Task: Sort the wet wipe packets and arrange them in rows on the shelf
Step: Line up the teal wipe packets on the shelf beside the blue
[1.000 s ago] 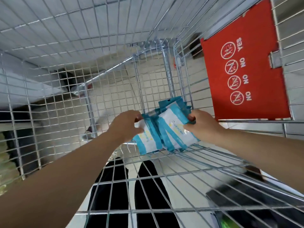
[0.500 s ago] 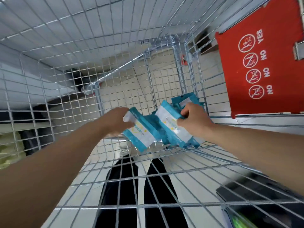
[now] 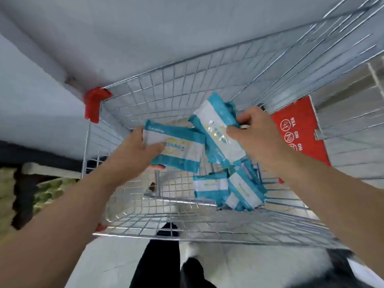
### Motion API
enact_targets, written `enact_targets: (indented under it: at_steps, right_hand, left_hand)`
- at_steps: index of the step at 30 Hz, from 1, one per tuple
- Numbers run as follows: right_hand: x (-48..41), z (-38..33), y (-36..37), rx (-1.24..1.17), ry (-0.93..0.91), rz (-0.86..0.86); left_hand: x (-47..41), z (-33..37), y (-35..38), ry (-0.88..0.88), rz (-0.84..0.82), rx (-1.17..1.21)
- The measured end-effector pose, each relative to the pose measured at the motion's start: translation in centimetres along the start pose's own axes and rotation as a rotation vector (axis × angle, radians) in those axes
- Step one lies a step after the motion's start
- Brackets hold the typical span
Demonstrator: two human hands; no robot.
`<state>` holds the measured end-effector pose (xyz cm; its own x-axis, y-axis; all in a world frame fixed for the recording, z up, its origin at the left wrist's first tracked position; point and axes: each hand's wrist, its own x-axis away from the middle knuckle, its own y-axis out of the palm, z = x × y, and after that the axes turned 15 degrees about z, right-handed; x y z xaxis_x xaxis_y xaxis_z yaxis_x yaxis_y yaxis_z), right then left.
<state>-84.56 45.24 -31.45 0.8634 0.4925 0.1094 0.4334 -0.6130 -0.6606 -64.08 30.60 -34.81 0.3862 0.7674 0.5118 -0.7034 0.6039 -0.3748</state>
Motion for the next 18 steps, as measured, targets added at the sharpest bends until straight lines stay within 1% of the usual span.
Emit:
enact_targets:
  at_steps: [2,4,8,11,16,18]
  right_hand:
    - [1.8,-3.2,-1.2,-0.016,-0.077,-0.018]
    - [4.1,-6.4,-2.3,-0.031,-0.162,-0.028]
    - [9.2,-13.4,-5.0,-0.101,-0.363,-0.065]
    - [12.5,-19.2,-6.9,-0.122,-0.509,-0.073]
    - [18.1,-29.1,-8.7,-0.216,-0.671,-0.073]
    - [20.7,-32.8,-8.5,-0.260,-0.732,-0.095]
  left_hand:
    - [3.4,1.2,-2.0,0.056,0.073,0.104]
    - [7.2,2.5,-3.9,0.128,0.165,0.150]
    - [14.7,4.3,-9.5,0.238,0.361,0.174]
    - [20.1,5.5,-14.3,0.322,0.518,0.142]
    - [28.1,6.5,-22.8,0.419,0.754,0.176]
    - [30.8,6.1,-26.4,0.442,0.818,0.210]
